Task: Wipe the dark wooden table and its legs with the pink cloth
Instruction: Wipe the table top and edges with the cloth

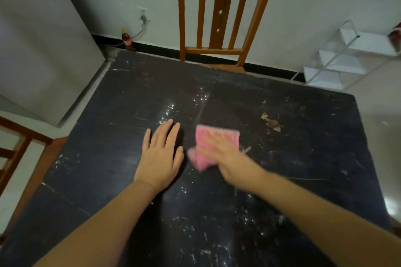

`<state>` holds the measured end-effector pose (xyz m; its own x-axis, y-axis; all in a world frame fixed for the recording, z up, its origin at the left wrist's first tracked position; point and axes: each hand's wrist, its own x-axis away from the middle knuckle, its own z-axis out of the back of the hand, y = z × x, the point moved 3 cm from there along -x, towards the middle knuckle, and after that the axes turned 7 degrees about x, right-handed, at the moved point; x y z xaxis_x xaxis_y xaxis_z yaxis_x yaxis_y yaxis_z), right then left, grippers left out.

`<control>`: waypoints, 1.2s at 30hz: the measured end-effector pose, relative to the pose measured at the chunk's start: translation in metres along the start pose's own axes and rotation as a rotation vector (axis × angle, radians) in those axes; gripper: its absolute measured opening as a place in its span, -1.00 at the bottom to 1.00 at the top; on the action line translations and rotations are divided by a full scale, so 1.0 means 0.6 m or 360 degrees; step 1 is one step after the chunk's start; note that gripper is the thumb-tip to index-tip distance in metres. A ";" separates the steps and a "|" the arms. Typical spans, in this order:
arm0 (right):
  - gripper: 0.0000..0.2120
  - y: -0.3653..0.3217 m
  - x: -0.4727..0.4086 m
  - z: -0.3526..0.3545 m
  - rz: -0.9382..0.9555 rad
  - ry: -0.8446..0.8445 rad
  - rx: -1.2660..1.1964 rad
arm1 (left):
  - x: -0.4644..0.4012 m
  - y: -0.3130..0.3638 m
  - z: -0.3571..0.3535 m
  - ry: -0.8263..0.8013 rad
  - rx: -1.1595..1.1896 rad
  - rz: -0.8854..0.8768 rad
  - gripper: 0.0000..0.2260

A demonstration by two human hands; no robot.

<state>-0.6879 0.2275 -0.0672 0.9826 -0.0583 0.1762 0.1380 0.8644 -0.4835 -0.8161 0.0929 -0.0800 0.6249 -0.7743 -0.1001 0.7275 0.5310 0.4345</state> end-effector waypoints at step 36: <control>-0.72 -0.023 -0.308 0.043 -0.0140 0.0227 0.0509 | 0.026 -0.167 0.079 0.0015 -0.0055 0.0214 -0.43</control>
<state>-0.8749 0.2392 -0.0713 0.9793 -0.1889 0.0728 0.1991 0.9642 -0.1754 -0.8926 0.0110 -0.0825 0.7198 -0.6923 -0.0516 0.6464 0.6412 0.4135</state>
